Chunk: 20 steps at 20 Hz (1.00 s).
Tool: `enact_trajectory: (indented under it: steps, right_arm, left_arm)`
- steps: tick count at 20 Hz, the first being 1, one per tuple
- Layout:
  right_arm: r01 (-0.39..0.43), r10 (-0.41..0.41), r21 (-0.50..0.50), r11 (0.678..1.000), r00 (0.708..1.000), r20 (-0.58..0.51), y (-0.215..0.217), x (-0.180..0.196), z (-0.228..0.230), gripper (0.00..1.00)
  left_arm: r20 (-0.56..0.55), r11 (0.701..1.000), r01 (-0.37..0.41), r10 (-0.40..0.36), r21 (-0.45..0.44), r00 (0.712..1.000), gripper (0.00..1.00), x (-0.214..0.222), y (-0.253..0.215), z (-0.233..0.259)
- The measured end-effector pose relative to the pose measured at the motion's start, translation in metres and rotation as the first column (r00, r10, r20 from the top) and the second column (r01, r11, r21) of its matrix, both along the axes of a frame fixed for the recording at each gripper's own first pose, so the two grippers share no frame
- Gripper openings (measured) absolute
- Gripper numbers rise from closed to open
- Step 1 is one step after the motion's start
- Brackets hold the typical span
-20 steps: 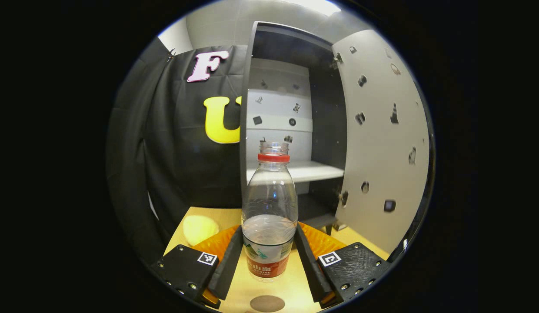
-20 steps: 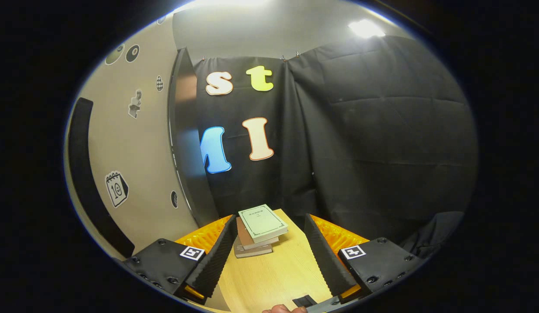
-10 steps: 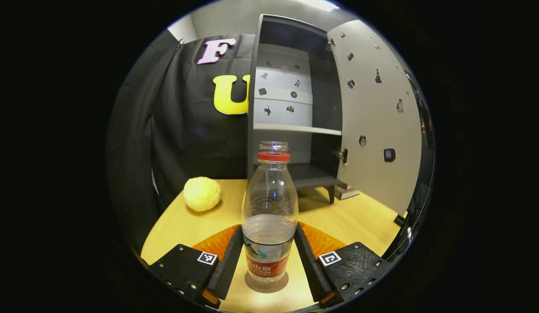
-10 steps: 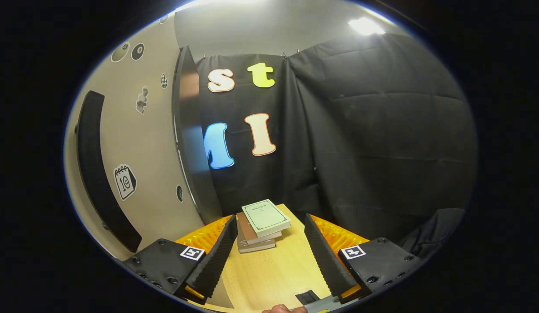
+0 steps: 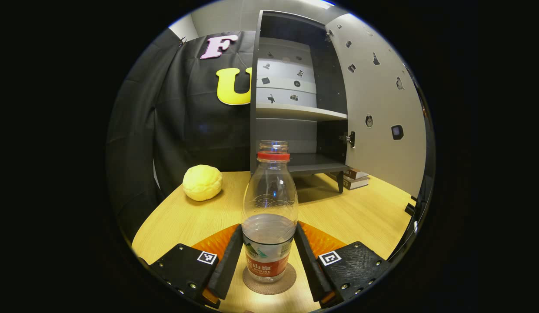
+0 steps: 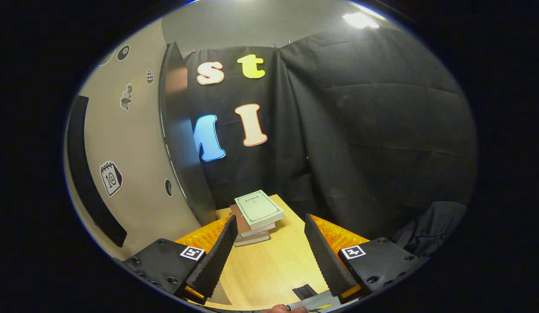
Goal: Open the cabinet door with the right hand, grasp the bottle in the cabinet with the left hand and place it on the coaster, then close the cabinet door with the right hand.
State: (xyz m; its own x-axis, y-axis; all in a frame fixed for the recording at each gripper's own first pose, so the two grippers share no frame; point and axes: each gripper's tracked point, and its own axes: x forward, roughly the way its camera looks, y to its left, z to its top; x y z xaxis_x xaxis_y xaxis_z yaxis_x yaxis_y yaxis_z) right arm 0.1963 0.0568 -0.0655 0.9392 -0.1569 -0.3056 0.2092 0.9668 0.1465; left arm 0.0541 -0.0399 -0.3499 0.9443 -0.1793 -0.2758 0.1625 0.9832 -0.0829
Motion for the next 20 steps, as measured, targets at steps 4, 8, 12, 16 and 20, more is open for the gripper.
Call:
enact_trajectory:
  steps: [4,8,12,16,20]
  right_arm:
    - [0.018,-0.017,0.034,0.999,1.0,-0.014,-0.004,0.0,-0.008,0.92]
    - [0.03,-0.029,0.061,0.998,0.999,-0.023,-0.006,0.002,-0.017,0.98]
    - [0.037,-0.034,0.086,0.996,0.999,-0.036,-0.007,0.005,-0.028,0.98]
    - [0.034,-0.03,0.075,0.997,0.999,-0.045,-0.005,0.008,-0.035,0.92]
    - [0.028,-0.025,0.067,0.997,0.999,-0.044,-0.004,0.01,-0.039,0.98]
  left_arm:
    - [-0.013,1.0,-0.02,0.02,0.014,1.0,0.67,-0.003,0.001,-0.005]
    - [-0.023,0.999,-0.035,0.035,0.027,0.999,0.67,-0.006,0.004,-0.004]
    - [-0.03,0.998,-0.03,0.032,0.059,0.999,0.67,-0.012,0.005,-0.004]
    - [-0.051,0.998,-0.017,0.021,0.068,0.998,0.75,-0.014,0.0,-0.006]
    - [-0.093,0.998,-0.028,0.034,0.062,0.995,0.75,-0.026,0.002,-0.01]
